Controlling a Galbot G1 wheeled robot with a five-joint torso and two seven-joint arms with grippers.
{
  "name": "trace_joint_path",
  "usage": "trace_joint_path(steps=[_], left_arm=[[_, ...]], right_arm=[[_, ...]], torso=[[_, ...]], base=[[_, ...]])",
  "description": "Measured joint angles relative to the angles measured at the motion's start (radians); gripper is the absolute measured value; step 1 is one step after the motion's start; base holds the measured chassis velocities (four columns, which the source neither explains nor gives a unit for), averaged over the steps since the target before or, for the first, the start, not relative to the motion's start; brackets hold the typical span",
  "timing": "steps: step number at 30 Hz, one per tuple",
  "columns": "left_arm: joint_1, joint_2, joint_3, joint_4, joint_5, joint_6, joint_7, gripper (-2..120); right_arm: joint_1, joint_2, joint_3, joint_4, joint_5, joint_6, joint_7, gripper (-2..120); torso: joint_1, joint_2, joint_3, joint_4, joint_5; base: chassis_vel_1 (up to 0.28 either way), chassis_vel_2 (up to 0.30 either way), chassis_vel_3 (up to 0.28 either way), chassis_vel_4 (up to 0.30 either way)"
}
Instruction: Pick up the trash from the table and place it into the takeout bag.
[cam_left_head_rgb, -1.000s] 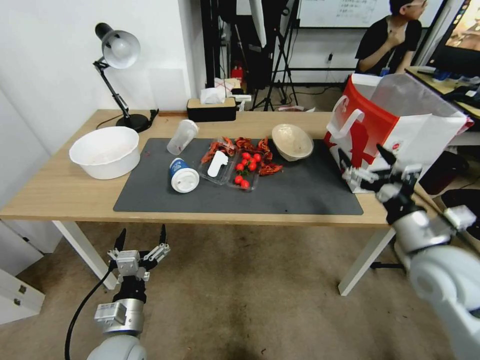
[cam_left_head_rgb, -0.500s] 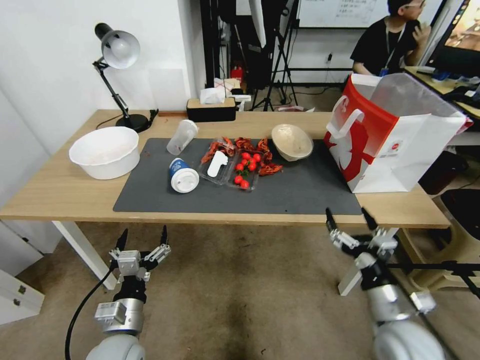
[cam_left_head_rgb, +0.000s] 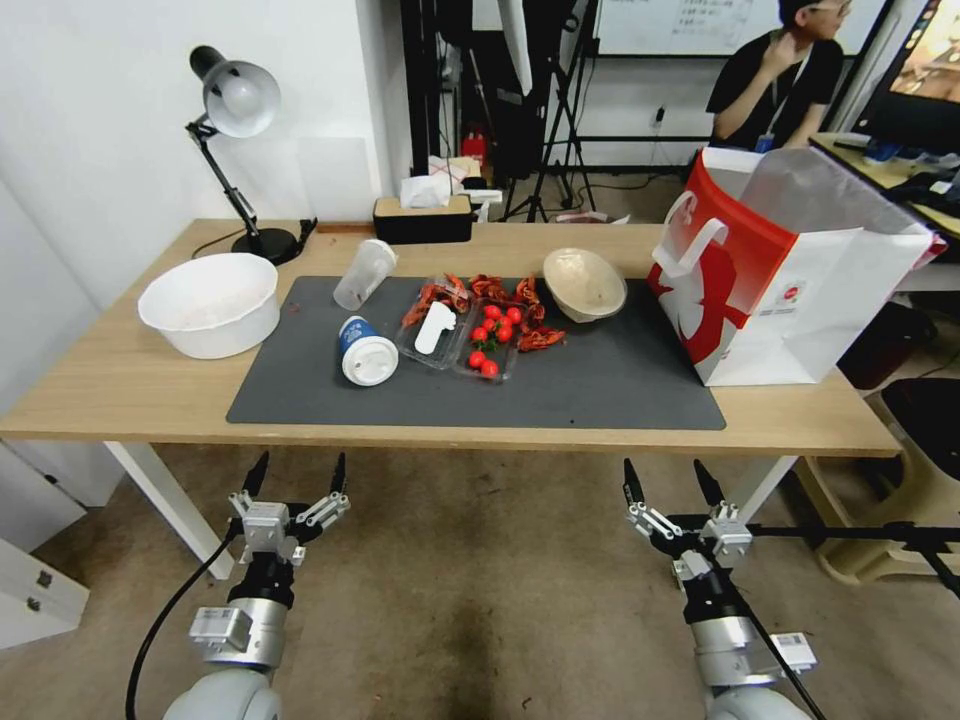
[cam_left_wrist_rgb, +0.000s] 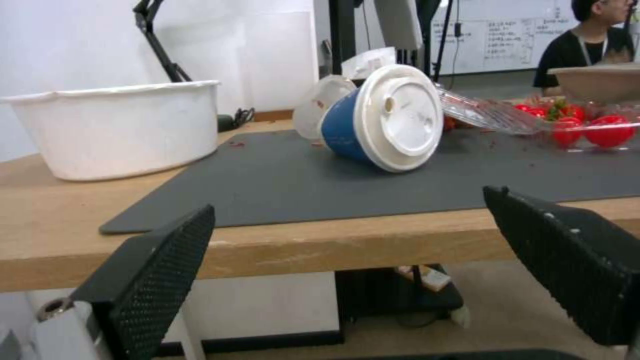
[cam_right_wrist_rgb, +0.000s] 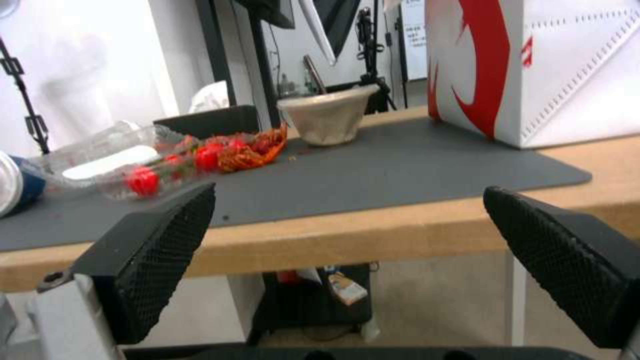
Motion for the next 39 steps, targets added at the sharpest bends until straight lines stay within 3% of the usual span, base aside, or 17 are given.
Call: trace_joint_path(steps=[27,39], left_arm=[[0.004,0.000,-0.006,0.007,-0.004,-0.027,0.014,100],[0.001,-0.001,-0.004,0.012,-0.001,-0.025,0.013,100]], right_arm=[[0.011,0.017,-0.019,0.010,-0.021,-0.050,0.030,100],[0.157,-0.029,-0.023,0.123,0.100,-0.236,0.092,100]], torso=[[0.000,0.000,0.000,-0.0001,0.0001],[0.000,0.000,0.000,0.0000,0.0002]], base=[[0.000,0.000,0.000,0.000],[0.000,0.000,0.000,0.000]])
